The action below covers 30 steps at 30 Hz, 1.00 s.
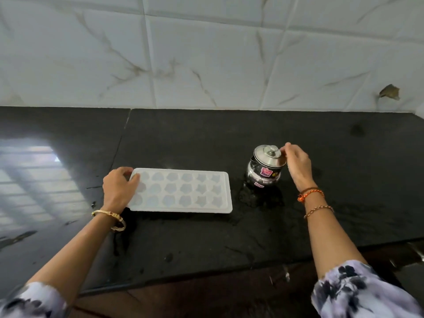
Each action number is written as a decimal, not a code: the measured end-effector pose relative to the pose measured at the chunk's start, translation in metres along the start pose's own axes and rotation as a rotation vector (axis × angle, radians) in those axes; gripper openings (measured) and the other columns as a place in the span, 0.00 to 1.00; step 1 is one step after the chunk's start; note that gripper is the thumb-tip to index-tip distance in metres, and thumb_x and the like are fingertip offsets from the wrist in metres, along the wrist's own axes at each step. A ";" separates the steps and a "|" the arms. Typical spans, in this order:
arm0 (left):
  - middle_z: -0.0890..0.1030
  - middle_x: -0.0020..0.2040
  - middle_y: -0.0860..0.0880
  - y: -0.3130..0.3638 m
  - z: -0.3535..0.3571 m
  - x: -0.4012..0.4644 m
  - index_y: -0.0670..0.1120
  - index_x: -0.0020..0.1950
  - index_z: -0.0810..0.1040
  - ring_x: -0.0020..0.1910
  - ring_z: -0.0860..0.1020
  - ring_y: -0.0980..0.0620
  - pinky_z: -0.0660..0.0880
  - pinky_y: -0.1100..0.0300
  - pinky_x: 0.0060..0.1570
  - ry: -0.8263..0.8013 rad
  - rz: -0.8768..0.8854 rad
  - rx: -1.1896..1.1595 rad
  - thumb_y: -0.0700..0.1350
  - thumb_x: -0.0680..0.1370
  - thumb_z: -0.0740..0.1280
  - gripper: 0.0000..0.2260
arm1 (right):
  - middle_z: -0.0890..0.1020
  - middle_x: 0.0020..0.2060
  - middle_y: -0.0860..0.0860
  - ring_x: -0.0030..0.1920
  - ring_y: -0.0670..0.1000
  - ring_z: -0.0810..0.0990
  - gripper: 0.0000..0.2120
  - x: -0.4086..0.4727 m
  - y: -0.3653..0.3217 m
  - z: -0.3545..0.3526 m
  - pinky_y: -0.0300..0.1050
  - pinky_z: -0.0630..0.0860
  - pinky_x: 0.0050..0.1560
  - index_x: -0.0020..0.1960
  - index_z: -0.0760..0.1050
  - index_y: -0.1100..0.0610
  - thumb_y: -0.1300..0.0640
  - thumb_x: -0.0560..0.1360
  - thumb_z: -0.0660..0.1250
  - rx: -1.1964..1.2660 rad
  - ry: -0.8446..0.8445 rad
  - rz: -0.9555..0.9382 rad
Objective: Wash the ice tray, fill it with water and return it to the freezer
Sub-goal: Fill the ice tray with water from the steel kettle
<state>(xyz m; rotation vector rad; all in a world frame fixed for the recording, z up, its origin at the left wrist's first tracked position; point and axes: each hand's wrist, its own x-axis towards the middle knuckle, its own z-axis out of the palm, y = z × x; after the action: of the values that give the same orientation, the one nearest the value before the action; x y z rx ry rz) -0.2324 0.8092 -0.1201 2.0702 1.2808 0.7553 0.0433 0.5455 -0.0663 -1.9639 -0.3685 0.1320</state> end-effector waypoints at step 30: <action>0.78 0.32 0.53 -0.036 -0.042 0.010 0.46 0.37 0.80 0.32 0.74 0.55 0.71 0.65 0.29 -0.189 -0.209 -0.259 0.40 0.75 0.63 0.09 | 0.78 0.37 0.51 0.36 0.47 0.80 0.15 -0.067 -0.116 0.105 0.36 0.77 0.34 0.37 0.73 0.52 0.71 0.68 0.68 0.778 0.186 0.058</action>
<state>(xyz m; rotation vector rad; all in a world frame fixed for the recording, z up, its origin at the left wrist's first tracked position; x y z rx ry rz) -0.2795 0.8390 -0.1165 1.7263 1.2022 0.5825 -0.0697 0.6588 -0.0088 -1.2041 -0.1056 0.1072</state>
